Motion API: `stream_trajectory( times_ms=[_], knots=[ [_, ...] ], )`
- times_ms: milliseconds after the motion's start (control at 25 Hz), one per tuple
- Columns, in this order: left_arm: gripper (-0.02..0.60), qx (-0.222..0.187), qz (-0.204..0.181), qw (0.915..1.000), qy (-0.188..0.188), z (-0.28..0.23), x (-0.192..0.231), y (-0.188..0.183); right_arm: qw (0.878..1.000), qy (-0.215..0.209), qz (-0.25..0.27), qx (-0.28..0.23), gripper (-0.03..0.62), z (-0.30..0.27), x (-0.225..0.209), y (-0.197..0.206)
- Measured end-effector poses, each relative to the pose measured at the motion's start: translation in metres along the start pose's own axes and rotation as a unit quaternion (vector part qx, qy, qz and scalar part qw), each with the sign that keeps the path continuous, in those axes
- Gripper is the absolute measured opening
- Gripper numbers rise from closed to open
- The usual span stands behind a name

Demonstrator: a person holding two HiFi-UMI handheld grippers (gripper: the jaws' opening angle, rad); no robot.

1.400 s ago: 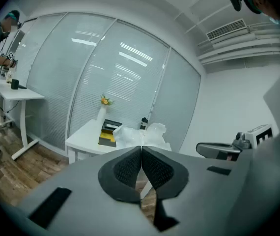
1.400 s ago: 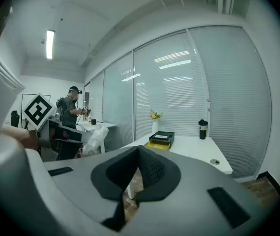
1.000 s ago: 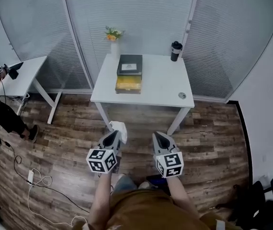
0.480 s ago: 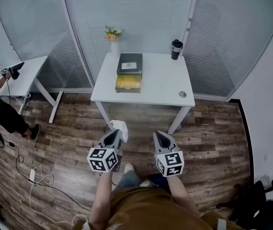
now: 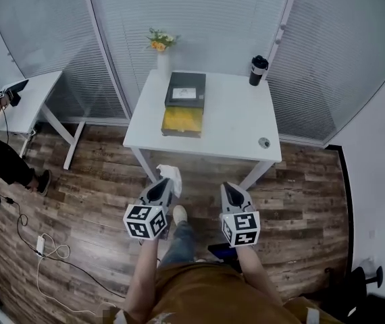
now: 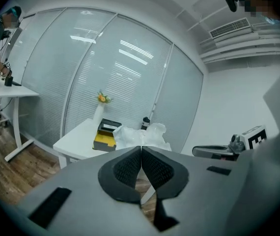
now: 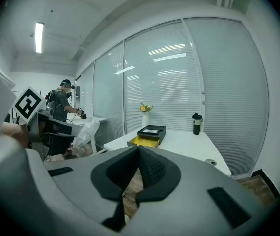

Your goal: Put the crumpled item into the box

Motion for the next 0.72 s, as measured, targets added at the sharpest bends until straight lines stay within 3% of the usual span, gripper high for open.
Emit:
stream_trajectory(
  times_ms=[400, 720],
  knots=[
    [0.029, 0.024, 0.004, 0.9997, 0.010, -0.140, 0.099, -0.060, 1.000, 0.005, -0.013, 0.017, 0.012, -0.161, -0.049, -0.042],
    [0.029, 0.035, -0.005, 0.9992, 0.018, -0.222, 0.168, -0.101, 1.000, 0.011, -0.013, 0.023, 0.012, -0.266, -0.070, -0.068]
  ],
)
Point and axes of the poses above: the fingertips, and each gripper's own axes: z backward along the fingers, x to its left, y out of its underside, the point moved 9 cm from there along z, backward along the fingers, and after that the axes turned 4 degrees about -z, right-handed, at the moved point
